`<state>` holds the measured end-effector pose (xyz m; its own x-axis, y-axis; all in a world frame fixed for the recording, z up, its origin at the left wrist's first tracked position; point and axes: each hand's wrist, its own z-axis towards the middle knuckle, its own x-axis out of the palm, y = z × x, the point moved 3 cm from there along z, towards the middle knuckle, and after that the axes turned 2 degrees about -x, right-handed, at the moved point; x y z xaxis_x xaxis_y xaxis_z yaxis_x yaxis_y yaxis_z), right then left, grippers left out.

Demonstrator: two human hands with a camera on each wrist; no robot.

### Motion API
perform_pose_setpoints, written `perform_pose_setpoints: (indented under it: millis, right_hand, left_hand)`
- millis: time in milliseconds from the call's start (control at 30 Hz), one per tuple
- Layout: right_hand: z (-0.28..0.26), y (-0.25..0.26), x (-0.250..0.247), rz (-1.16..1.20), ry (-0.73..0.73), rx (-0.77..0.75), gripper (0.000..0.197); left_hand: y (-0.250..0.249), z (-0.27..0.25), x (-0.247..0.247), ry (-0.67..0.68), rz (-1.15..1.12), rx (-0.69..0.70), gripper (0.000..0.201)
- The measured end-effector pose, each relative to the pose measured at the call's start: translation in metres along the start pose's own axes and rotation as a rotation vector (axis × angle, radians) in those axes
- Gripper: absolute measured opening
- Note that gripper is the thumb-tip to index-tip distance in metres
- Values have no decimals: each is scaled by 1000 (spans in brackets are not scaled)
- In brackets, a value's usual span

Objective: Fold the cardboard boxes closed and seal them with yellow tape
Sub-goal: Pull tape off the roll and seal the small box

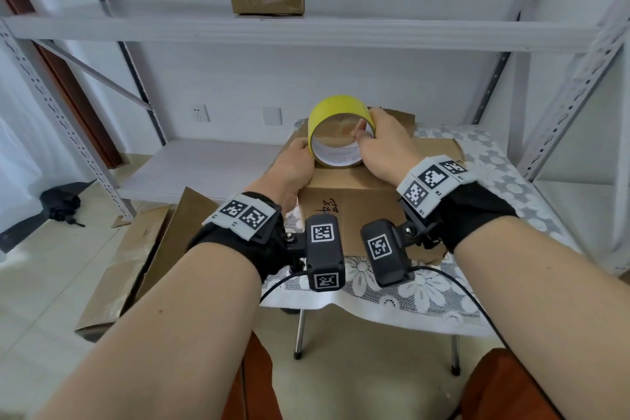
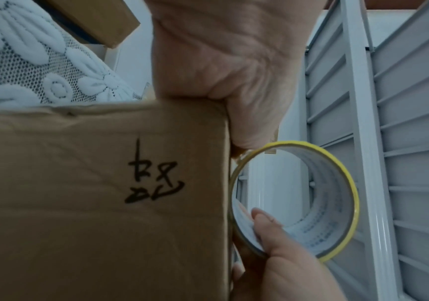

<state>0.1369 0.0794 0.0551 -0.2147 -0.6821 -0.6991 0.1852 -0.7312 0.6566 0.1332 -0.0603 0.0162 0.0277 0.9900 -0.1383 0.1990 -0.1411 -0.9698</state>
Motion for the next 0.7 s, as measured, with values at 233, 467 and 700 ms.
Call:
perform_pose_setpoints:
  millis: [233,467,700]
  right_hand:
    - [3,-6,-10,154,-32,-3,19]
    - [1,-15,-25,114,-48,-14,20]
    - [0,-21,-25,82,-12,32,12]
  left_hand:
    - [1,11,0,-27,48,22,18]
    - [1,14,0,-23,109,33,35]
    - [-27,19,10,-104,486,251,31]
